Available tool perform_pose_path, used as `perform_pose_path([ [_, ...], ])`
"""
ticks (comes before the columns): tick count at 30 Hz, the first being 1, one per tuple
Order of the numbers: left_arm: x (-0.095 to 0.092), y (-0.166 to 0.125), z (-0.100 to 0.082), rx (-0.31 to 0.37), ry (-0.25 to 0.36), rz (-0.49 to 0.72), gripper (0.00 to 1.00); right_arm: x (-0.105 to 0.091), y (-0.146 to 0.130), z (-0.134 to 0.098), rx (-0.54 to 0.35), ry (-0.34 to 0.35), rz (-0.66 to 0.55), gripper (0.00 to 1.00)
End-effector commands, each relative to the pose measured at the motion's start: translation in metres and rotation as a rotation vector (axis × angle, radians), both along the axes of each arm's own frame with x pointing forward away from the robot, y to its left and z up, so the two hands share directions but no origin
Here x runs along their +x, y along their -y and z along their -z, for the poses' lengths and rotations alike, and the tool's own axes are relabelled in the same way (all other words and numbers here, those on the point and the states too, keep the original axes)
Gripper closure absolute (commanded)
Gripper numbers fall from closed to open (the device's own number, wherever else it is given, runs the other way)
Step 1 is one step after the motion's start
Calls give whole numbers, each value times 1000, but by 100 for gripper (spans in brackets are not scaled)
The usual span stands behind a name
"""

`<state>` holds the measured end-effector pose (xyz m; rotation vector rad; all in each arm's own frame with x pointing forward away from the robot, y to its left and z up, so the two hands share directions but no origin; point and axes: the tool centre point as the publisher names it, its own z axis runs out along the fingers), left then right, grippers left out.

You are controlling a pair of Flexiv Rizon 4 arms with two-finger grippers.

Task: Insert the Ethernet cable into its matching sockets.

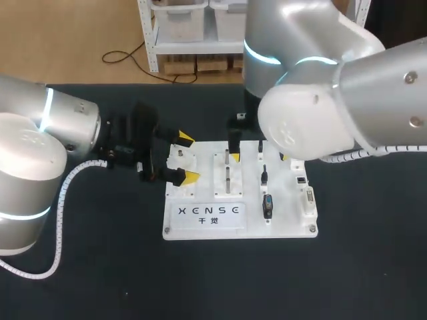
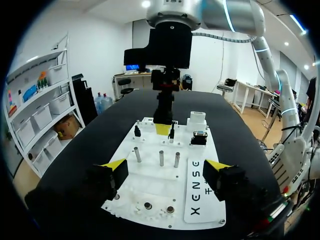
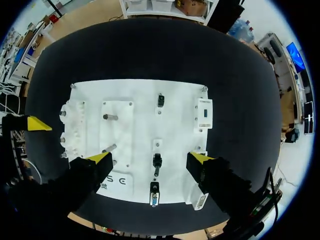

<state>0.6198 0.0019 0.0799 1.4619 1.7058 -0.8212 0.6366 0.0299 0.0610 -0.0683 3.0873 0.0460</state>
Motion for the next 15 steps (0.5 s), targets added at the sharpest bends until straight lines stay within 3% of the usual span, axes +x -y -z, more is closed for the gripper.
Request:
perform_pose_path([
  [1,2,1,0,7,-4,1,0,-6,4,8,8,2,8,0],
  [15,2,1,0,7,-4,1,0,-15,8,30,-8,-49,7,0],
])
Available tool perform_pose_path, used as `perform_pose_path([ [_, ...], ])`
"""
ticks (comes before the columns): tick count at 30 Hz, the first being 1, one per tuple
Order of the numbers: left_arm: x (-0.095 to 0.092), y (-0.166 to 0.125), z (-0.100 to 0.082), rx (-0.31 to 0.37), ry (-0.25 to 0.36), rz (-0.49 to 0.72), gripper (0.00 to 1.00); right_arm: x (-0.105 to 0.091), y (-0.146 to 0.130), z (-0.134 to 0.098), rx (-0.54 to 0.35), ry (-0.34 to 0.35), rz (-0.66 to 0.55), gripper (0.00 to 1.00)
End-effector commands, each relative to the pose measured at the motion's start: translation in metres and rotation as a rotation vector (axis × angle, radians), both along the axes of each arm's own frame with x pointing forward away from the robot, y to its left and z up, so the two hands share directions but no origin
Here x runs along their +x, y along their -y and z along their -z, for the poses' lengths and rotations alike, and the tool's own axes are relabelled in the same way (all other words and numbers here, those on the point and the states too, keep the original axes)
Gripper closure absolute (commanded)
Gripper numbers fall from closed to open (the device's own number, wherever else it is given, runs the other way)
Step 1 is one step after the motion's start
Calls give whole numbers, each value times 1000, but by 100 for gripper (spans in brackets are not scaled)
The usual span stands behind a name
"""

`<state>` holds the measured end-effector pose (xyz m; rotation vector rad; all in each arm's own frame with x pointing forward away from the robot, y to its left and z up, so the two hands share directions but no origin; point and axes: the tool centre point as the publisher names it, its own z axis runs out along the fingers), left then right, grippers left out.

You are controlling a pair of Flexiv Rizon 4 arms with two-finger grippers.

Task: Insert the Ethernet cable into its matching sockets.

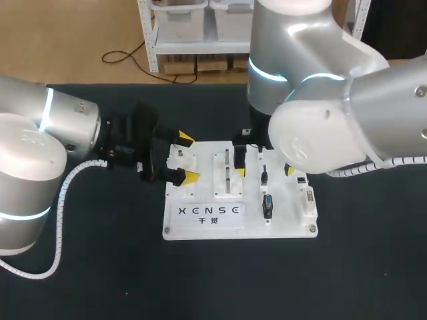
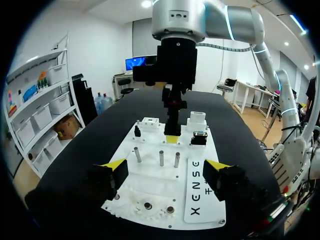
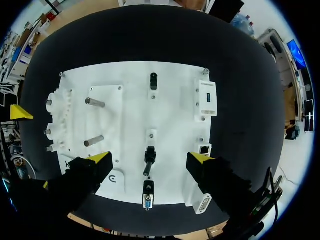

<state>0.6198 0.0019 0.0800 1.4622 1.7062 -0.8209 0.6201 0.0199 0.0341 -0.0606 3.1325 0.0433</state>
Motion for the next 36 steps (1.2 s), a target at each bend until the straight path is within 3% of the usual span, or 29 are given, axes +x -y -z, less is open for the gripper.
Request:
perform_pose_path([
  [1,2,1,0,7,-4,1,0,1,-2,4,-10,-6,2,0],
  [4,2,1,0,7,-4,1,0,2,-1,6,-13,0,-1,0],
  [5,2,1,0,7,-4,1,0,3,-1,6,-18,2,-4,8],
  [6,2,1,0,7,-4,1,0,3,-1,7,-19,4,-6,42],
  [7,2,1,0,7,-4,1,0,4,-2,7,-20,6,-7,51],
  [10,2,1,0,7,-4,1,0,7,-1,9,-20,11,-10,60],
  [15,2,1,0,7,-4,1,0,8,-3,10,-16,11,-8,73],
  [27,2,1,0,7,-4,1,0,6,-1,15,-18,-2,-7,76],
  [29,2,1,0,7,-4,1,0,6,-1,15,-17,-3,-7,81],
  [32,2,1,0,7,-4,1,0,6,-1,15,-18,-4,-7,99],
  [36,2,1,0,7,-4,1,0,5,0,15,-18,-3,-8,100],
])
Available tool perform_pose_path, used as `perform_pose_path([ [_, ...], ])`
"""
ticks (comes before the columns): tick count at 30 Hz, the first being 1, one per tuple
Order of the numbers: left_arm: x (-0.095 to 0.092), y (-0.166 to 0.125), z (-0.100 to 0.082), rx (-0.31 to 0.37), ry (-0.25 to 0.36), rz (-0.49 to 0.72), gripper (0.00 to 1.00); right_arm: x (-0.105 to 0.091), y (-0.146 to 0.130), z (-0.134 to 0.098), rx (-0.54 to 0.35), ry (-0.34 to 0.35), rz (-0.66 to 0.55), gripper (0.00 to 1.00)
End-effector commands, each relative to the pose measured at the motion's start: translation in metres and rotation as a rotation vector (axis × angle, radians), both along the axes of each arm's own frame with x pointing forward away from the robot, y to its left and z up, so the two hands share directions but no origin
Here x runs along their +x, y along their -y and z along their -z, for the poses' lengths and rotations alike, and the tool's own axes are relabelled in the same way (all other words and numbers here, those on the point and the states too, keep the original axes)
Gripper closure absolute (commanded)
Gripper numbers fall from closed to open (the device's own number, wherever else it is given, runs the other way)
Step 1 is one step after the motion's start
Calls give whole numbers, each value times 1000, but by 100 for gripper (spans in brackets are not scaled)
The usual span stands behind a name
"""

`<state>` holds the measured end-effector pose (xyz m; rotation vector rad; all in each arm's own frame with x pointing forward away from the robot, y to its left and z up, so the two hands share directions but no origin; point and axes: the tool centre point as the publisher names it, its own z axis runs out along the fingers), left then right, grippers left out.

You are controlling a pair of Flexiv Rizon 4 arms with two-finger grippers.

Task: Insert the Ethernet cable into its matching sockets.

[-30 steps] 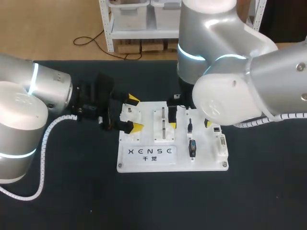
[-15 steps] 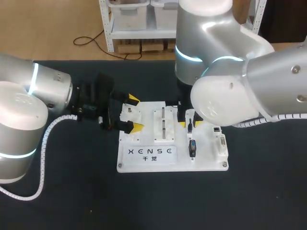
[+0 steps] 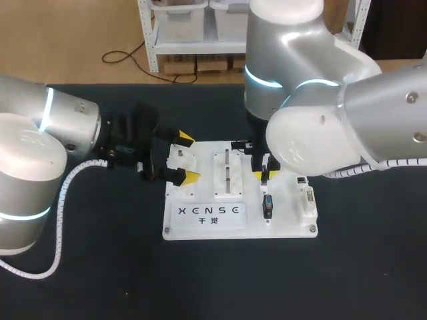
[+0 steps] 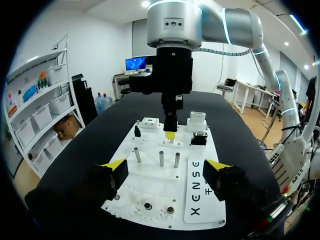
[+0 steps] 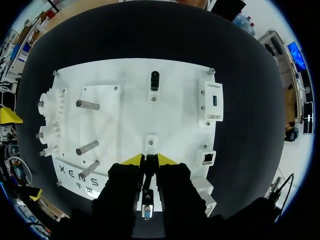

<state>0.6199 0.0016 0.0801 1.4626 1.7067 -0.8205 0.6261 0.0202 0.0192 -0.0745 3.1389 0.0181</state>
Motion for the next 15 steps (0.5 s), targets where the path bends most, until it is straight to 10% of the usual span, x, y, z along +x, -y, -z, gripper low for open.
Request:
perform_pose_path([
  [1,2,1,0,6,-4,1,0,0,0,-1,-1,3,0,100],
  [15,2,1,0,6,-4,1,0,7,19,-32,9,1,-1,100],
])
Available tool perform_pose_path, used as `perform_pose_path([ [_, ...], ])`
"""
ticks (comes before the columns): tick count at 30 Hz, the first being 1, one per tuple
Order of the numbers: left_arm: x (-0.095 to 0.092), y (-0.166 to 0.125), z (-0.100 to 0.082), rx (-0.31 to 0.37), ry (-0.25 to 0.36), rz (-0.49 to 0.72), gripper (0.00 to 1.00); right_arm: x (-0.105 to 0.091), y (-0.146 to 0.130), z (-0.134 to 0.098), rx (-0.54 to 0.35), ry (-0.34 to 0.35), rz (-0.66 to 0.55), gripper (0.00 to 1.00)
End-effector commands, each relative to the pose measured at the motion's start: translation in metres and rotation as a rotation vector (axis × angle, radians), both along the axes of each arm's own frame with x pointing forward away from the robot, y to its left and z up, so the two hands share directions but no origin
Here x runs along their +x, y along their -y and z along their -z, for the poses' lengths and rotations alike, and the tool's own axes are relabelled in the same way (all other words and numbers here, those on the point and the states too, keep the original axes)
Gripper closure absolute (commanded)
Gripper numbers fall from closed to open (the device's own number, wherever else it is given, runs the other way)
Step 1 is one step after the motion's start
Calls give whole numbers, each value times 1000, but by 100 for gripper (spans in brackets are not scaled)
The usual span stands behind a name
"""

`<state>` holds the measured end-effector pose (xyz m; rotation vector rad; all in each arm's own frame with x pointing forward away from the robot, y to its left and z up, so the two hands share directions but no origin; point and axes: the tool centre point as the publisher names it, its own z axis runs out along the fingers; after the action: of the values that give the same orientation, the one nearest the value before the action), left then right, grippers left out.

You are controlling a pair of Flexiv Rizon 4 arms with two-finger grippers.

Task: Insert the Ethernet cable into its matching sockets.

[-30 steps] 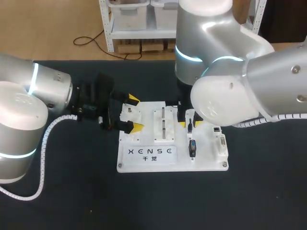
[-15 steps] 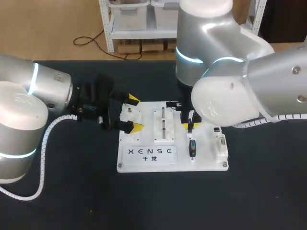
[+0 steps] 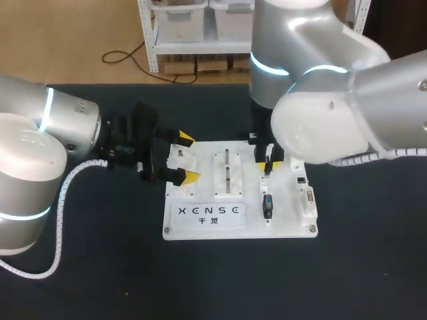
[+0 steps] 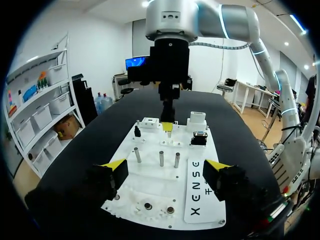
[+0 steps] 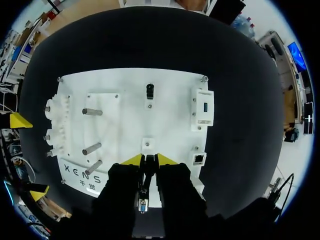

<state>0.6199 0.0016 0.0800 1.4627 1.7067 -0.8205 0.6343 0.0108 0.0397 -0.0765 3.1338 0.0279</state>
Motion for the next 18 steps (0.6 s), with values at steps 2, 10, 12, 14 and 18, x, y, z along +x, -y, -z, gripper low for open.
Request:
perform_pose_path([
  [2,2,1,0,6,-4,1,0,-2,17,-15,-3,-4,-1,100],
  [10,2,1,0,6,-4,1,0,-2,40,-17,-11,-3,0,100],
  [12,2,1,0,6,-4,1,0,-2,44,-15,-9,-3,0,100],
  [14,2,1,0,6,-4,1,0,-3,47,-14,-6,-5,-1,100],
  [18,2,1,0,6,-4,1,0,-6,53,-11,-3,-11,-3,100],
])
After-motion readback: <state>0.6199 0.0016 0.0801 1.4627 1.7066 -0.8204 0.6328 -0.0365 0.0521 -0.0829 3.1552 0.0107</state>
